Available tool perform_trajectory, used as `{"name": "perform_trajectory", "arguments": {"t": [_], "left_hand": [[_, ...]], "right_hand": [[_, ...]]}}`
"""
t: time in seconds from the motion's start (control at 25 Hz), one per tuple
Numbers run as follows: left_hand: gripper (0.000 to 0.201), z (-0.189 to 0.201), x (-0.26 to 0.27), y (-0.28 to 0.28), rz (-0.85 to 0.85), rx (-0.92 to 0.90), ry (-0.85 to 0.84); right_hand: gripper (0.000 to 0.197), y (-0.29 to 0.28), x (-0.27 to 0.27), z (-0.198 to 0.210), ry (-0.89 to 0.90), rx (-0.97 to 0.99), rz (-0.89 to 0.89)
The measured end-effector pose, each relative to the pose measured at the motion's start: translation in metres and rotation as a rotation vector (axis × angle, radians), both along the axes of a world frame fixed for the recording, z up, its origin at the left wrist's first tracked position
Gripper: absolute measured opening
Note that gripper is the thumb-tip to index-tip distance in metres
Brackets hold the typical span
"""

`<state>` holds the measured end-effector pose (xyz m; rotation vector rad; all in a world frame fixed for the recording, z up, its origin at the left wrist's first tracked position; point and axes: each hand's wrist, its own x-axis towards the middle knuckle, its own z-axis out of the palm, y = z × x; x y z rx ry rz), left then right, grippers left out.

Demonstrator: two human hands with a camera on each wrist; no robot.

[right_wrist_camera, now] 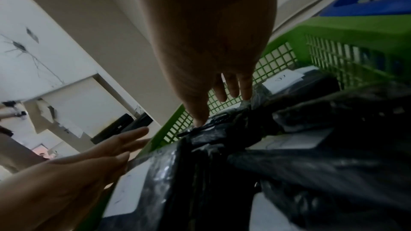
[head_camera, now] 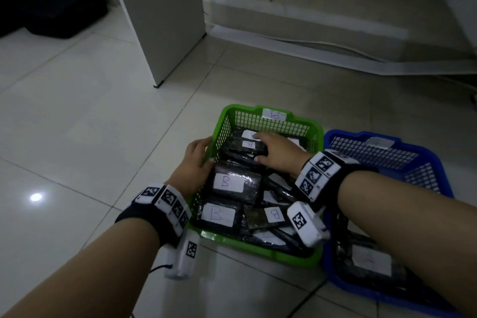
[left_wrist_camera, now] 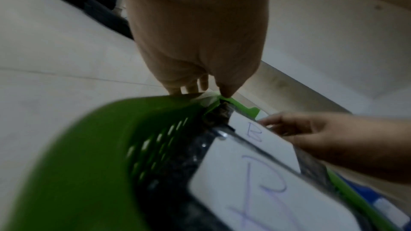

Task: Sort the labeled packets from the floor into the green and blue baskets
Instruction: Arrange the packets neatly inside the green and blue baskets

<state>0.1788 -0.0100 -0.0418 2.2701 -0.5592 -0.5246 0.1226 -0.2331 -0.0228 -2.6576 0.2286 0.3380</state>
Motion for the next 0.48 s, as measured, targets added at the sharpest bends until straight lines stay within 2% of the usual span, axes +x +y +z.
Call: {"name": "perform_trajectory", "arguments": {"t": [0.08,0.24,0.36,0.48], "left_hand": [[0.056,-0.002,-0.006,-0.002,0.032,0.053,0.114],[0.055,-0.007,-0.004,0.005,0.054,0.030,0.108],[0.054,-0.004,-0.005,0.002,0.053,0.005,0.147],[0.055,-0.004,-0.005,0.003,0.030,0.015,0.122]], "right_hand": [[0.064,0.003,0.011,-0.008,0.079,-0.045,0.084],[0.075,0.014,0.033,-0.025,0.108,-0.156,0.092],[0.062,0.012,0.034,-0.028,0.041,-0.235,0.119],[0.048,0.009,0.040,-0.024,-0.033,-0.179,0.083]]}}
